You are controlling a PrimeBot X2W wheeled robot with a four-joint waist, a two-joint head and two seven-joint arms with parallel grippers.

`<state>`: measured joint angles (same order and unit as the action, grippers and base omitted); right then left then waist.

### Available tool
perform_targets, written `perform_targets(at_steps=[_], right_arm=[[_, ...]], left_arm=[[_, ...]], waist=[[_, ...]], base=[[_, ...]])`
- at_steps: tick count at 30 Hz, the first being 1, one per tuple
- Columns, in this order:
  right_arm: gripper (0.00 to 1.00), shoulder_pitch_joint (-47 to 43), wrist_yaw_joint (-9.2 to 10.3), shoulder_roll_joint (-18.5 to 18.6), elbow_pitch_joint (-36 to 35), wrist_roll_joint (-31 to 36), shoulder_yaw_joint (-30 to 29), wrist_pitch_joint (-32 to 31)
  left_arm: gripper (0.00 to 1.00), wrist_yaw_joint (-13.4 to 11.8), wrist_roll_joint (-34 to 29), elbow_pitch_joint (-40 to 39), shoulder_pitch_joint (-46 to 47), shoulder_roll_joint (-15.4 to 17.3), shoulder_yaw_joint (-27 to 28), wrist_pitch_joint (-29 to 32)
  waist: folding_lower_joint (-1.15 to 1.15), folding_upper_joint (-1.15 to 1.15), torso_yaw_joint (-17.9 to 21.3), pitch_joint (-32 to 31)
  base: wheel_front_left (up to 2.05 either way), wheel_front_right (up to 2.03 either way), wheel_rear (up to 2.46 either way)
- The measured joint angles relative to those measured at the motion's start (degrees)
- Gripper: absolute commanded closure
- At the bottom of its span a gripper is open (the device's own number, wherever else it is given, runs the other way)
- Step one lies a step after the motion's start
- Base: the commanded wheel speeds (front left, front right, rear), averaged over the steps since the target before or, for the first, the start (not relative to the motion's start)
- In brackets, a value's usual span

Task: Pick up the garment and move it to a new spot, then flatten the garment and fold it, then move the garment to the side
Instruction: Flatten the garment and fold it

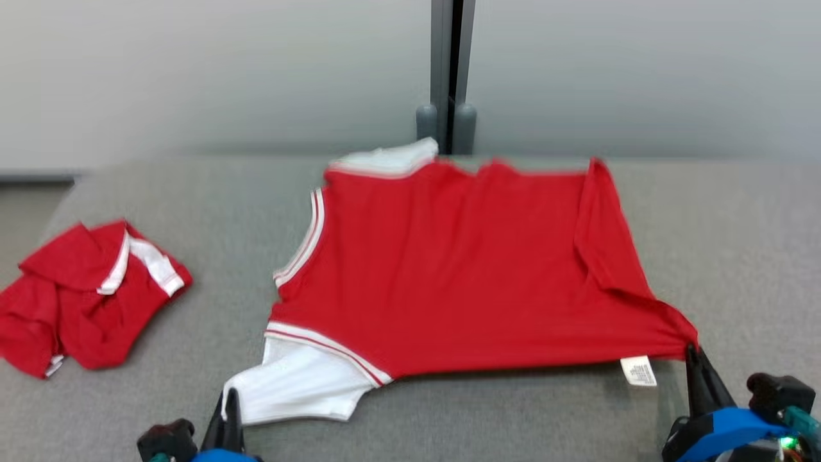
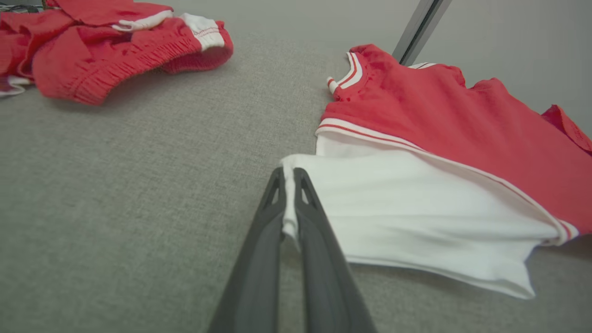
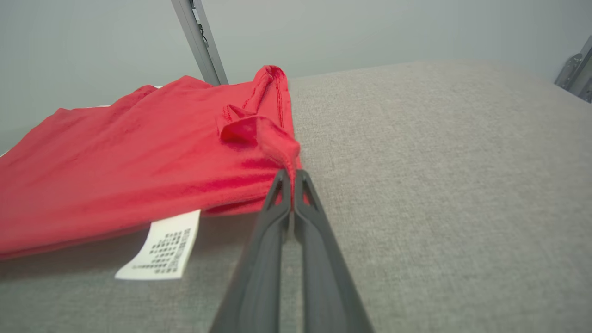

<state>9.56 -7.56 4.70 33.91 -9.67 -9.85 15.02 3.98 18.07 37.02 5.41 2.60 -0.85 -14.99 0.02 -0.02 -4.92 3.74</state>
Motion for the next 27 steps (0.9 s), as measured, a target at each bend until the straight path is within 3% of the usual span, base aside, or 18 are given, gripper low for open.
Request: perform_targets(at_steps=[8,14,27], right_arm=[[1.00,-7.05,0.00,-0.76,1.10,-0.01,0.71,0.00],[1.00,-8.19,0.00,-0.78,0.74,-0.33,0.55,0.00],[1.00,1.99,0.03,-0.79,1.70,0.57,-0.46,0.01]], left_arm=[[1.00,-0.25,-0.30,-0.14,-7.14,0.08,-2.29,0.00],[1.00,-0.46,0.38,-3.36,-8.57,0.18,-3.41,0.00],[1.00,0.02,-2.48,-10.72,3.50,0.22,-5.45,0.00]], waist=[[-0.01,-0.01,1.33,-5.48],[-0.01,0.01,1.46,-5.65],[-0.03,0.03,2.15,0.21]], base=[[0.00,0.00,0.00],[0.00,0.00,0.00],[0.00,0.00,0.00]])
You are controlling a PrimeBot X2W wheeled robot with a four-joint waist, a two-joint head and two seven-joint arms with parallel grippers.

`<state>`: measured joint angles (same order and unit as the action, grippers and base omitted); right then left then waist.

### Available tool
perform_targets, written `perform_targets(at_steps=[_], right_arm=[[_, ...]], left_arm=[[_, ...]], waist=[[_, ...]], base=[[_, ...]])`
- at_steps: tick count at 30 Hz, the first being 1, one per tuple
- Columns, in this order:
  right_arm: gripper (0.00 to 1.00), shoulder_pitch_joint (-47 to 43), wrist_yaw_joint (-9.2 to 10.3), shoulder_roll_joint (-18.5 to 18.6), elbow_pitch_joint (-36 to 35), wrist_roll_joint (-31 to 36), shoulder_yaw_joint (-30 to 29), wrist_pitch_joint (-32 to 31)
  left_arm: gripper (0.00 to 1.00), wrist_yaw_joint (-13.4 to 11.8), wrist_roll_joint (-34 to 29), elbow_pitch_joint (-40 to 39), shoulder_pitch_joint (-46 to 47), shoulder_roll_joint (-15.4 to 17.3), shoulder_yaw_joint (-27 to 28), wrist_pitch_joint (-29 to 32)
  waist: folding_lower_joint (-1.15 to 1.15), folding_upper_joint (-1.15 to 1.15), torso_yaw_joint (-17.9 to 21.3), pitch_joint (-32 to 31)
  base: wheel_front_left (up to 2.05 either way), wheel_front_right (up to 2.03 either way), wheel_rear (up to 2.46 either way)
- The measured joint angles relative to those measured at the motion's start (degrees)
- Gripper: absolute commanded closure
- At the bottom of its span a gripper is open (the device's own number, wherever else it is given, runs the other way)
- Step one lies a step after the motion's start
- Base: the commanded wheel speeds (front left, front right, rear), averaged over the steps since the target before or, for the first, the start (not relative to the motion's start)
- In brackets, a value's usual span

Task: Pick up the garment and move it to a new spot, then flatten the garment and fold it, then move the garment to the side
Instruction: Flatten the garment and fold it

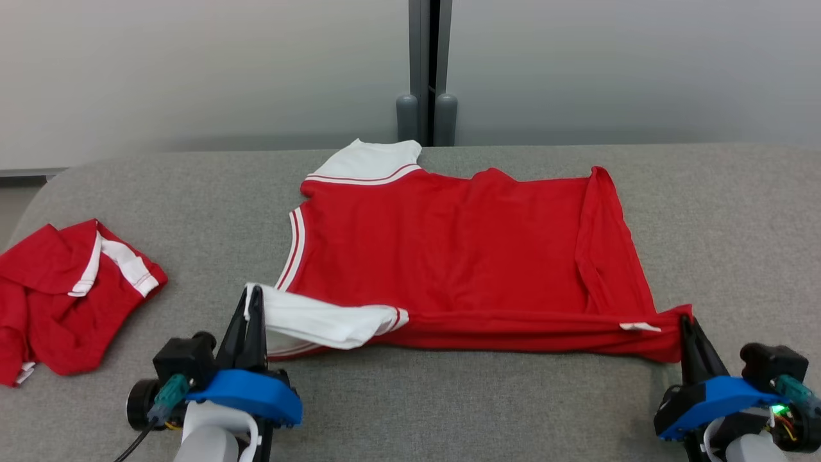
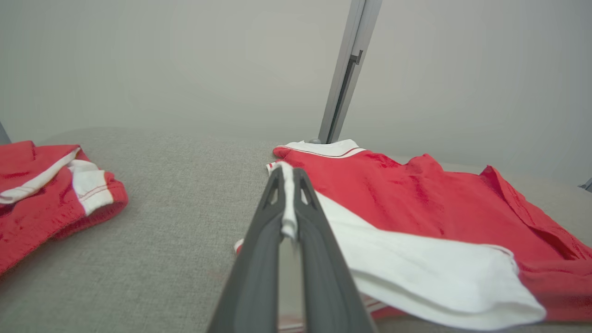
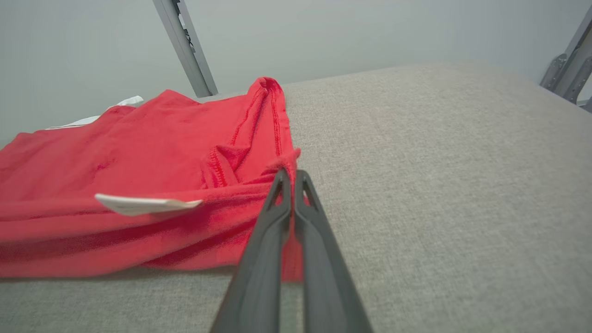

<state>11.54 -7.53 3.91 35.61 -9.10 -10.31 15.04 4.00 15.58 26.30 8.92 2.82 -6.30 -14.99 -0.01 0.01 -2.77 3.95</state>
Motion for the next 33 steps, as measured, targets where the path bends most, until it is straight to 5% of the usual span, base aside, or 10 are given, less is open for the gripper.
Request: perform_targets(at_steps=[22,23,24,25,33], right_arm=[[1.00,17.79,0.02,0.68,5.10,5.45,0.64,0.00],[0.87,18.05,0.03,0.68,5.38,5.88,0.59,0.00],[0.21,18.42,0.03,0.63,6.05,6.23,0.44,0.00],[0.00,18.42,0.03,0.63,6.05,6.23,0.44,0.00],[0.00,16.64,0.03,-0.02,1.46,6.83,-2.46,0.01]], left_arm=[[1.00,1.94,-6.22,7.71,20.72,0.03,1.59,0.00],[0.63,2.03,-6.38,8.09,20.96,0.02,1.60,0.00],[0.00,2.01,-5.90,8.16,21.17,0.00,1.71,0.00],[0.00,2.01,-5.90,8.16,21.17,0.00,1.71,0.00],[0.00,0.86,-1.33,4.21,16.19,0.11,3.56,-0.01]], waist=[[0.00,0.01,-0.14,14.10],[0.00,0.01,-0.21,14.33],[0.00,0.01,-0.31,14.62],[0.00,0.01,-0.31,14.62],[0.02,0.00,-0.32,13.65]], base=[[0.00,0.00,0.00],[0.00,0.00,0.00],[0.00,0.00,0.00],[0.00,0.00,0.00],[0.00,0.00,0.00]])
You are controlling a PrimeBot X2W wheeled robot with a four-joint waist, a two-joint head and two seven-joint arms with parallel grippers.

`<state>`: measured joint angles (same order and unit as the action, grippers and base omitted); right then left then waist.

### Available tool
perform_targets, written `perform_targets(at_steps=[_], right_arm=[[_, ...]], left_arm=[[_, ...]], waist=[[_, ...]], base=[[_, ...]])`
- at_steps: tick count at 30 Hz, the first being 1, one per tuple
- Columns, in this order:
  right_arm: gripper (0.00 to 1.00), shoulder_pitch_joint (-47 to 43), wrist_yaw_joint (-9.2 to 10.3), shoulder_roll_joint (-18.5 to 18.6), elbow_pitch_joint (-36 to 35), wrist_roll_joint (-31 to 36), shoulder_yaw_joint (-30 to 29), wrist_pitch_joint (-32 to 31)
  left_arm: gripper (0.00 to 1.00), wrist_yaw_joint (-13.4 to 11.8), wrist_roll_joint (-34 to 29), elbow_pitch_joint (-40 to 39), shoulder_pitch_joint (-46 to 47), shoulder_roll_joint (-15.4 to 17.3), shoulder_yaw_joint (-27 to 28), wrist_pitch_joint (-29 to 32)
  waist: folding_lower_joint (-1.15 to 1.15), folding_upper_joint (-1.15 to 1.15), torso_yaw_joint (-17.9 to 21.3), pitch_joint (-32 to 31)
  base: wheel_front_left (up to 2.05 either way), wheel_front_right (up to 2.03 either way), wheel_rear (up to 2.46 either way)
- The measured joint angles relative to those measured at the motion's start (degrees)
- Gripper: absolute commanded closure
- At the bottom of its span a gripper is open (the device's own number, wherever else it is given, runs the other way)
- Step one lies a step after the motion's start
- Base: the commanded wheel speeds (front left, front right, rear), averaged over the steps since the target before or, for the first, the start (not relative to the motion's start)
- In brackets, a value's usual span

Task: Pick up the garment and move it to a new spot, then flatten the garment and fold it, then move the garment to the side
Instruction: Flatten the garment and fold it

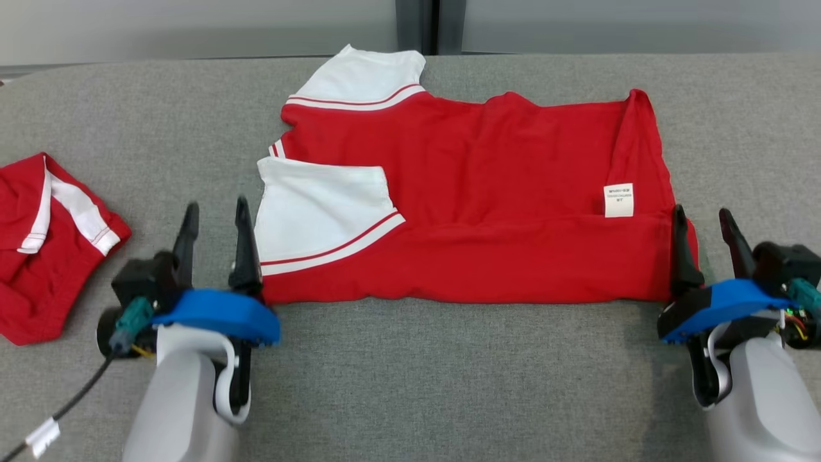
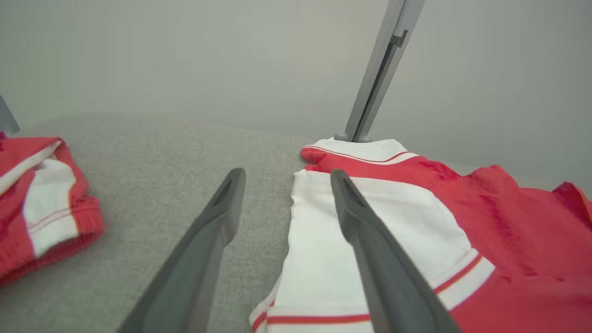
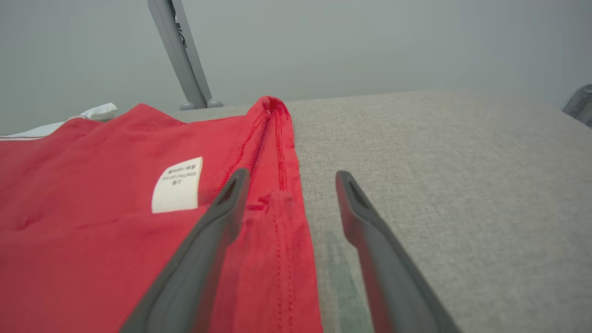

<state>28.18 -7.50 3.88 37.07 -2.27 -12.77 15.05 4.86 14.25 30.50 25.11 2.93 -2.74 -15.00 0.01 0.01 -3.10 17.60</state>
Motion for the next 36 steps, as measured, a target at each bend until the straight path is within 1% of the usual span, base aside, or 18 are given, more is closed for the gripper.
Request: perform_targets(at_steps=[3,6,7,11,14,21,22,23,24,28,33,34,35,36], right_arm=[[0.00,-2.59,0.00,-0.42,-1.53,-0.52,-0.68,-0.01],[0.00,-5.65,0.00,-0.73,-2.52,-1.07,-1.21,-0.01],[0.00,-5.65,0.00,-0.73,-2.52,-1.07,-1.21,-0.01],[0.00,-7.67,0.00,-0.80,-2.50,-1.25,-1.56,-0.01],[0.00,-8.17,0.00,-0.83,-2.21,-1.22,-1.37,-0.01],[0.00,-8.05,0.00,-0.89,-0.34,-0.37,0.49,-0.01],[0.00,-7.95,0.00,-0.89,-0.01,-0.29,0.98,-0.01],[0.00,-7.83,0.00,-0.90,0.32,-0.22,1.30,-0.01],[0.00,-7.75,0.00,-0.90,0.81,-0.21,1.67,-0.01],[0.00,-7.12,0.00,-0.92,3.34,-0.23,2.82,0.00],[0.00,-5.62,0.00,-0.88,8.31,-0.37,2.99,0.29],[0.09,-5.11,0.01,-0.85,9.24,-0.53,3.00,0.43],[0.65,-4.61,0.01,-0.79,10.11,-0.54,3.24,0.45],[1.00,-4.28,0.01,-0.66,10.55,-0.79,3.30,0.46]], left_arm=[[0.00,-0.20,1.54,0.14,-3.79,-0.05,0.02,0.00],[0.00,0.00,3.33,3.38,-7.45,-0.04,-1.45,0.01],[0.00,0.00,3.33,3.38,-7.45,-0.04,-1.45,0.01],[0.00,-0.77,4.74,6.93,-8.04,-0.07,-1.90,0.00],[0.00,-0.88,5.38,9.93,-7.99,-0.09,-2.07,0.01],[0.00,-1.52,5.41,15.50,-4.85,0.01,-2.18,-0.27],[0.33,-1.43,5.56,16.41,-4.32,0.01,-2.32,-0.32],[0.76,-1.16,5.90,17.24,-3.78,0.02,-2.53,-0.34],[1.00,-0.81,6.17,17.80,-3.33,0.10,-2.68,-0.41],[1.00,0.22,6.79,19.60,-2.08,0.16,-4.26,-0.48],[1.00,0.77,7.97,20.37,-1.49,0.25,-6.01,-0.49],[1.00,0.81,8.00,20.39,-1.47,0.26,-6.28,-0.49],[1.00,0.87,8.08,20.41,-1.46,0.26,-6.56,-0.49],[1.00,1.02,8.29,20.45,-1.46,0.27,-6.73,-0.49]], waist=[[0.00,-0.01,0.08,-0.97],[0.00,-0.01,0.26,-2.27],[0.00,-0.01,0.26,-2.27],[0.00,-0.01,0.71,-3.07],[0.00,-0.01,1.24,-3.12],[0.00,-0.01,1.94,-2.56],[0.00,-0.01,1.99,-2.48],[0.00,-0.02,2.04,-2.44],[0.00,-0.02,2.07,-2.38],[-0.01,-0.01,2.02,-2.20],[0.00,-0.02,1.44,-2.26],[0.00,-0.02,1.33,-2.27],[0.00,-0.02,1.20,-2.29],[0.00,-0.02,1.12,-2.31]], base=[[0.00,0.00,0.00],[0.00,0.00,0.00],[0.00,0.00,0.00],[0.00,0.00,0.00],[0.00,0.00,0.00],[0.00,0.00,0.00],[0.00,0.00,0.00],[0.00,0.00,0.00],[0.00,0.00,0.00],[0.00,0.00,0.00],[0.00,0.00,0.00],[0.00,0.00,0.00],[0.00,0.00,0.00],[0.00,0.00,0.00]])
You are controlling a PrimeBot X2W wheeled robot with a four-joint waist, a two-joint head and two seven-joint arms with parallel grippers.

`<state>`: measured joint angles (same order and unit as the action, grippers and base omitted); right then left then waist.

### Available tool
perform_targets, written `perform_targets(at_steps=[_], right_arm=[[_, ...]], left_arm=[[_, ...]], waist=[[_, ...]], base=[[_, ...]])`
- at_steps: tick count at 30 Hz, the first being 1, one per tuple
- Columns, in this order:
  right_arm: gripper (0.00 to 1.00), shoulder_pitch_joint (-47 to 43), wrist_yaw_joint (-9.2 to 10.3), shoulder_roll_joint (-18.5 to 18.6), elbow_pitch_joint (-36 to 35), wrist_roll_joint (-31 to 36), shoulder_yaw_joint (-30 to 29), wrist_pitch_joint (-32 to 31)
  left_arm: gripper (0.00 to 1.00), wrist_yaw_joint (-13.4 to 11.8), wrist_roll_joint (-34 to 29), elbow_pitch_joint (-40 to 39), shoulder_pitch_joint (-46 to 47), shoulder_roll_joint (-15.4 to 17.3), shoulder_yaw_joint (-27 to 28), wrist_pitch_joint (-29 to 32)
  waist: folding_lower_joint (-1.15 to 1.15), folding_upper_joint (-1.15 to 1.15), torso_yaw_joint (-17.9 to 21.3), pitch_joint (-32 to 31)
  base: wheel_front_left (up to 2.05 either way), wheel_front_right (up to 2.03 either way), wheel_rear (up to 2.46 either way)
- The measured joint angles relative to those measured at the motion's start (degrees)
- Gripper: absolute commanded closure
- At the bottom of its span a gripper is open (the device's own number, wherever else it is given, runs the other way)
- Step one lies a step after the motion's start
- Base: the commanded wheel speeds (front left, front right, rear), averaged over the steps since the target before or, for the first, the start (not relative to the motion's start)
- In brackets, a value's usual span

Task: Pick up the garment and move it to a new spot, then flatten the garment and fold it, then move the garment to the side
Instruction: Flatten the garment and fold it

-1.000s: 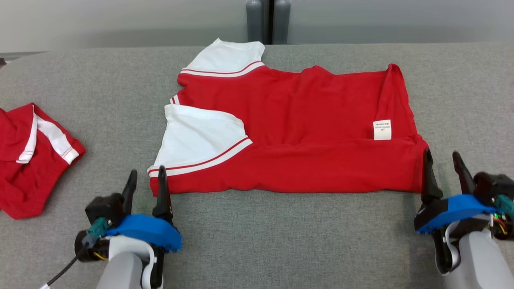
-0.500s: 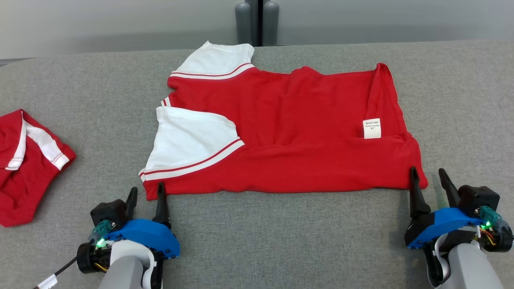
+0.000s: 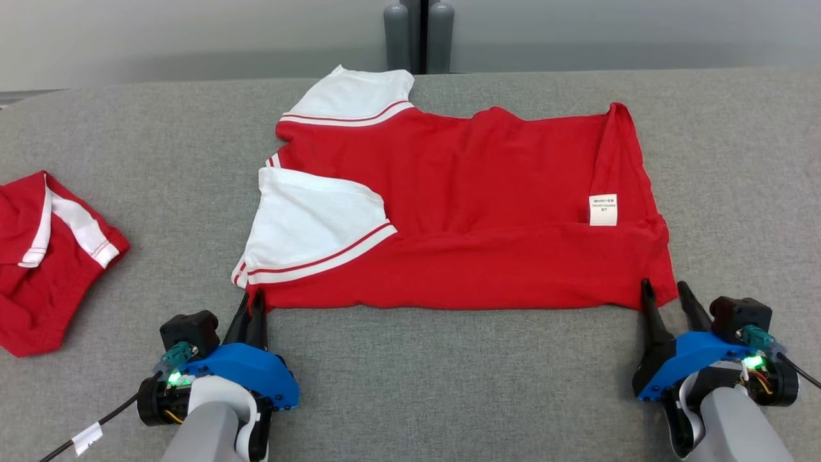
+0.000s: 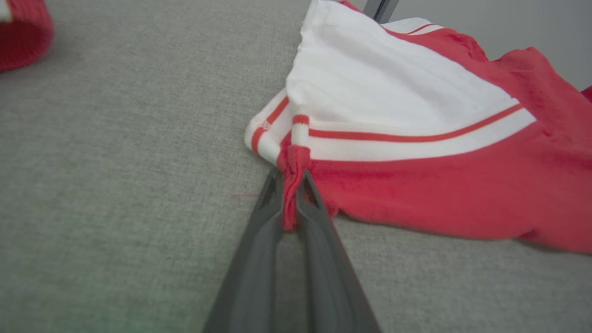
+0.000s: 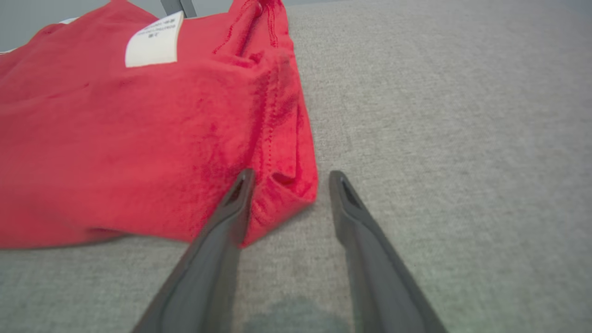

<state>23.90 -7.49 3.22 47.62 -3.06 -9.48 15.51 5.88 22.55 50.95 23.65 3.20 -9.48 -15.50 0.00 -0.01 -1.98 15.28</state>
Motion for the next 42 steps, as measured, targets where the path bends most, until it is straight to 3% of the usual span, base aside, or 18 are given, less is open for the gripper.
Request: perform_targets(at_steps=[10,26,27,28,29,33,42], right_arm=[[1.00,-1.52,0.00,0.12,-2.68,-3.14,0.77,-0.37],[1.00,-18.06,-0.02,-0.30,-5.33,-10.44,0.16,-0.37],[0.55,-18.56,-0.02,-0.31,-5.24,-10.68,0.23,-0.38],[0.00,-18.87,-0.02,-0.31,-5.24,-10.73,0.22,-0.37],[0.00,-18.92,-0.02,-0.32,-5.25,-10.82,0.10,-0.37],[0.00,-18.37,0.00,-0.24,-6.14,-10.72,-1.42,-0.37],[0.00,-5.63,0.00,1.80,-5.44,-8.60,0.29,-0.37]], left_arm=[[1.00,0.49,0.02,-1.74,-2.65,-0.40,-0.25,0.31],[1.00,0.49,-1.93,-2.19,-15.91,-0.43,1.86,0.36],[0.75,0.49,-1.77,-2.23,-16.49,-0.43,1.59,0.36],[0.34,0.49,-1.76,-2.42,-16.89,-0.44,1.42,0.36],[0.00,0.31,-1.90,-2.94,-17.12,-0.43,1.31,0.36],[0.00,-0.83,-3.50,-5.78,-16.85,-0.33,0.79,0.38],[0.00,-0.60,-8.46,-10.87,-6.26,0.85,-2.13,0.44]], waist=[[-0.01,0.02,-0.83,-3.62],[0.01,0.01,-0.97,-16.28],[0.01,0.01,-0.91,-16.58],[0.01,0.01,-0.91,-16.74],[0.01,0.01,-0.97,-16.76],[0.00,0.01,-1.33,-16.08],[-0.01,0.01,-1.01,-9.78]], base=[[0.00,0.00,0.00],[0.00,0.00,0.00],[0.00,0.00,0.00],[0.00,0.00,0.00],[0.00,0.00,0.00],[0.00,0.00,0.00],[0.00,0.00,0.00]])
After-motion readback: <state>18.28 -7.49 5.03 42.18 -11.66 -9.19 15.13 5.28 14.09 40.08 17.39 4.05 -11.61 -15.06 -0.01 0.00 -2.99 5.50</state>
